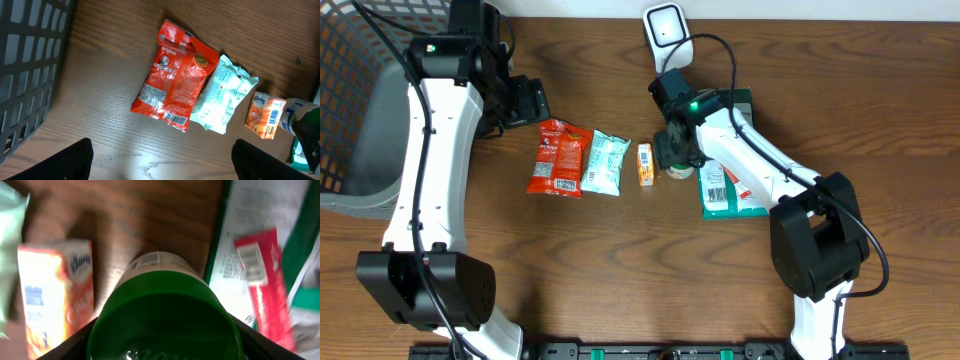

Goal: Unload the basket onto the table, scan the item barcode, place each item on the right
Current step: 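Lower the jar onto the table beside the glove pack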

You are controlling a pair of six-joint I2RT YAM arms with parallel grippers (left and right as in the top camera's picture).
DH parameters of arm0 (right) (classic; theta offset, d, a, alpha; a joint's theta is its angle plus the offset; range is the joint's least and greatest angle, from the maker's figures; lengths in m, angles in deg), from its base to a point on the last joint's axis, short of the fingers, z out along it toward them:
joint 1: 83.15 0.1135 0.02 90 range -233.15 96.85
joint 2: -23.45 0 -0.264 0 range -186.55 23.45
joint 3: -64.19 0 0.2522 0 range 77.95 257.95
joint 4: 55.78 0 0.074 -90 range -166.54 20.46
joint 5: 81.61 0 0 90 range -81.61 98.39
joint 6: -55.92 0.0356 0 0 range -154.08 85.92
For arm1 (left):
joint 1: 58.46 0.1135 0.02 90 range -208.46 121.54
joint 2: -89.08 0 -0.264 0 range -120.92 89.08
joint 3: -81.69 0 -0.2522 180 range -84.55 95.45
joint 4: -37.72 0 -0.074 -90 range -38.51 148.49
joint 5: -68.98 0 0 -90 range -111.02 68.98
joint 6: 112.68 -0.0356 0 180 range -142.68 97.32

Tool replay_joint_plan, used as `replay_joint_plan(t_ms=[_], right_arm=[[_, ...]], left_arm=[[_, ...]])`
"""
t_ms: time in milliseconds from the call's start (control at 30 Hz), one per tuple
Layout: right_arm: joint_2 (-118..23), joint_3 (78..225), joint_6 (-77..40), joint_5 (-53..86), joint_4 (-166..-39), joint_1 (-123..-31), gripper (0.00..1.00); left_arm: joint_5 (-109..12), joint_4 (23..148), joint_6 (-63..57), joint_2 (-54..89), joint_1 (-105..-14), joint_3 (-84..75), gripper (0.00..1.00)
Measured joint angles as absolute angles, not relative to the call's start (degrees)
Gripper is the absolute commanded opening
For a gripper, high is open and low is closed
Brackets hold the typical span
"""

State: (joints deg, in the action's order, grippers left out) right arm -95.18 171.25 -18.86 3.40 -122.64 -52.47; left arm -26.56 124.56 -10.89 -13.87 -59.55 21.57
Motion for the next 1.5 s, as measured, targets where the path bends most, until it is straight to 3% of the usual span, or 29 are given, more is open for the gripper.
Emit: replay_joint_plan(t_ms=[200, 400, 800, 1200, 1300, 1500], right_arm=[[-95.2, 171.2, -39.6, 2.2, -122.6, -52.5, 0.88], [-95.2, 174.8, -40.0, 0.6, -125.0, -52.5, 0.96], [-95.2, 179.8, -3.4, 8.4, -129.6, -52.5, 0.99], [-94.9, 175.4, 31.8, 2.5, -129.2, -52.5, 0.99], [-95.0, 173.1, 35.2, 2.5, -128.5, -52.5, 0.98], [-95.0, 171.8, 38.8, 2.3, -128.3, -52.5, 0.87]], left_arm=[[-26.6, 124.5, -10.9, -13.9, -59.5, 21.6, 0.89], [-26.6, 124.6, -10.9, -13.9, -59.5, 21.6, 0.89], [-26.6, 124.5, -10.9, -13.9, -59.5, 21.6, 0.89], [-26.6, 124.6, -10.9, -13.9, -59.5, 21.6, 0.89], [-26.6, 124.5, -10.9, -13.9, -59.5, 21.6, 0.89], [-26.6, 124.5, -10.9, -13.9, -59.5, 21.6, 0.89]])
